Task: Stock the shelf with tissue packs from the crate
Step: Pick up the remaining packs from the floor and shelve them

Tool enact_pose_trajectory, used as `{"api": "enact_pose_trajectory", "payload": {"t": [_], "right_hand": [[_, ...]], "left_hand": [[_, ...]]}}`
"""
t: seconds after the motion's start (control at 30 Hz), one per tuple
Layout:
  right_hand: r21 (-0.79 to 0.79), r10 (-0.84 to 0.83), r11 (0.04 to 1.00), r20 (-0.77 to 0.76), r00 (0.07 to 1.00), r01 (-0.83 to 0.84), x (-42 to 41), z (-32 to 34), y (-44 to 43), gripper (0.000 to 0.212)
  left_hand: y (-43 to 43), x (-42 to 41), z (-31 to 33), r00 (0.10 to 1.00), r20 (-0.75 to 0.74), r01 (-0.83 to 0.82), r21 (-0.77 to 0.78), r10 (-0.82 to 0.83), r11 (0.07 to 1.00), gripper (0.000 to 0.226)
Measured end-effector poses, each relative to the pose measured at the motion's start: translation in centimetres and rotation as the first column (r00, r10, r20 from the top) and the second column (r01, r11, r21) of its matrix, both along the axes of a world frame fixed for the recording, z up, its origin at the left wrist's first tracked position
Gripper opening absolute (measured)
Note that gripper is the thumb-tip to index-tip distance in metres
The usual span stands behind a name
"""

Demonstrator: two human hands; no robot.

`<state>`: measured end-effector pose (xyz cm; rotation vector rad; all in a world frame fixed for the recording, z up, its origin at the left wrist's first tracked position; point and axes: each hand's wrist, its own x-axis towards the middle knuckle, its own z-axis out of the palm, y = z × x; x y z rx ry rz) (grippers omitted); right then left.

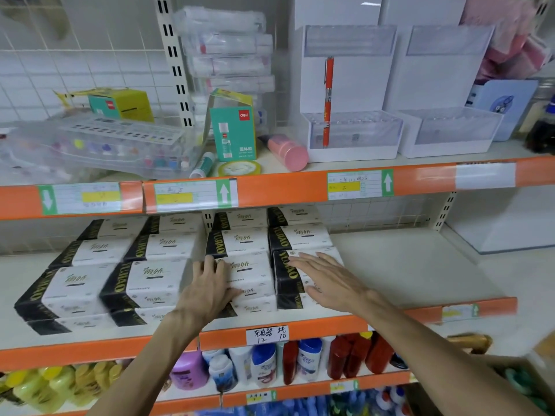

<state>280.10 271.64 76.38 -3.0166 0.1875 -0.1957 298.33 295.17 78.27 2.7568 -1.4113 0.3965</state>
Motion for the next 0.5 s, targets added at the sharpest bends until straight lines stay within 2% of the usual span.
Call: {"api": "enact_pose_trajectory", "payload": {"t": [0.1, 0.23, 0.5], "right_hand": [[0.006, -0.011, 1.000, 0.003, 1.000, 0.011, 0.3, 0.1, -0.1, 0.066], [-0.014, -0.009, 1.000, 0.007, 1.000, 0.009, 0.4, 0.0, -0.2, 0.066], [-0.026, -0.031, 0.999, -0.014, 0.999, 0.031, 1.2, -0.4, -0.1, 0.067]], "left_hand": [[-0.3, 0.4, 0.3, 0.998, -0.064, 0.003, 0.038, 0.000, 0.999, 0.058], [-0.8, 0.4, 0.1, 0.988, -0.154, 0.016, -0.002, -0.016, 1.000, 0.058], [-1.4, 0.6, -0.6, 0.988, -0.155, -0.020, -0.001, 0.020, 1.000, 0.058]]}}
